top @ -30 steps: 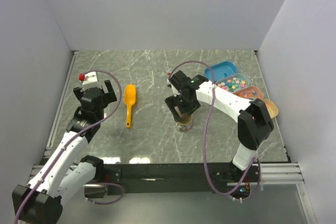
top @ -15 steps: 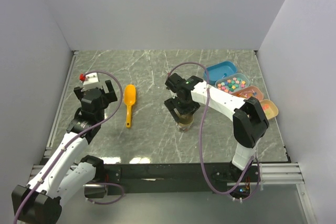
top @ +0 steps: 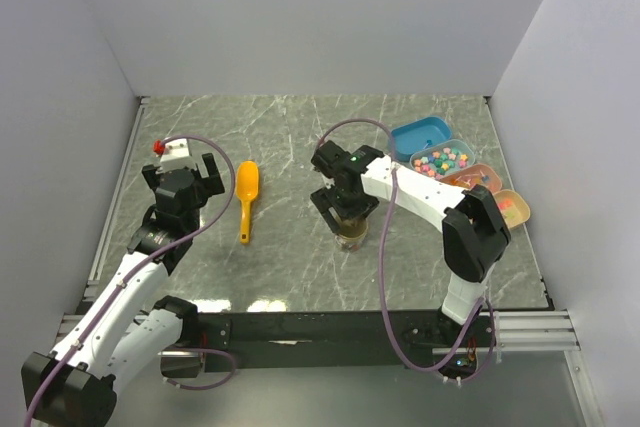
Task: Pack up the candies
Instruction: Close the bottle lid on the packing bottle.
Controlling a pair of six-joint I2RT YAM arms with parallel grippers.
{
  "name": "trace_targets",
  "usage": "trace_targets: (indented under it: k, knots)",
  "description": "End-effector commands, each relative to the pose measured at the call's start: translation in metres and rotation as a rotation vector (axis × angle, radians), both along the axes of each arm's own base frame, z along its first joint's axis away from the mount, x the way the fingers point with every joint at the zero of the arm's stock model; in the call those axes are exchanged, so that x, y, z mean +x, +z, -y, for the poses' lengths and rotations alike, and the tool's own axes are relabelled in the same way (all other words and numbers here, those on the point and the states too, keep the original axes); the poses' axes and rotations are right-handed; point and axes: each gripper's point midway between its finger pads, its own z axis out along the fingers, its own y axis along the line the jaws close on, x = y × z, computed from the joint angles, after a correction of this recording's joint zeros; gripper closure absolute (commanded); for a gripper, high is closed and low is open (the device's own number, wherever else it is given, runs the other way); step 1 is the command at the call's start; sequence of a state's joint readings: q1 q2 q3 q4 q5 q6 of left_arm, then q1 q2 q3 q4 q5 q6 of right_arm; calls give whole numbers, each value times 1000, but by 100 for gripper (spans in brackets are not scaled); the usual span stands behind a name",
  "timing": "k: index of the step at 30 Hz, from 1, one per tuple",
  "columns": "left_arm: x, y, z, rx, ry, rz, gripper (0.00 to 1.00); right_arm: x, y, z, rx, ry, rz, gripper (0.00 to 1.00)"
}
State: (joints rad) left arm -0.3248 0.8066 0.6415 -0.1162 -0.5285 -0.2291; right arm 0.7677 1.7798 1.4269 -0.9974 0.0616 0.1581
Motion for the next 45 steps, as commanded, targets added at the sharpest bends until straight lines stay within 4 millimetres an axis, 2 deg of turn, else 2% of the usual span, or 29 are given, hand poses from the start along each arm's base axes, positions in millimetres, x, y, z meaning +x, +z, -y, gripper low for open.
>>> trace_targets:
  k: [1,32,45]
  knots:
    - [2,12,2,-5,-9,51,1,5,4,-8,7,12,12,27]
    - [2,10,7,1,-29,48,0,0,-17,3,-60,-17,-8,27]
    - [2,9,6,3,-21,46,1,2,-29,1,-28,-66,31,28]
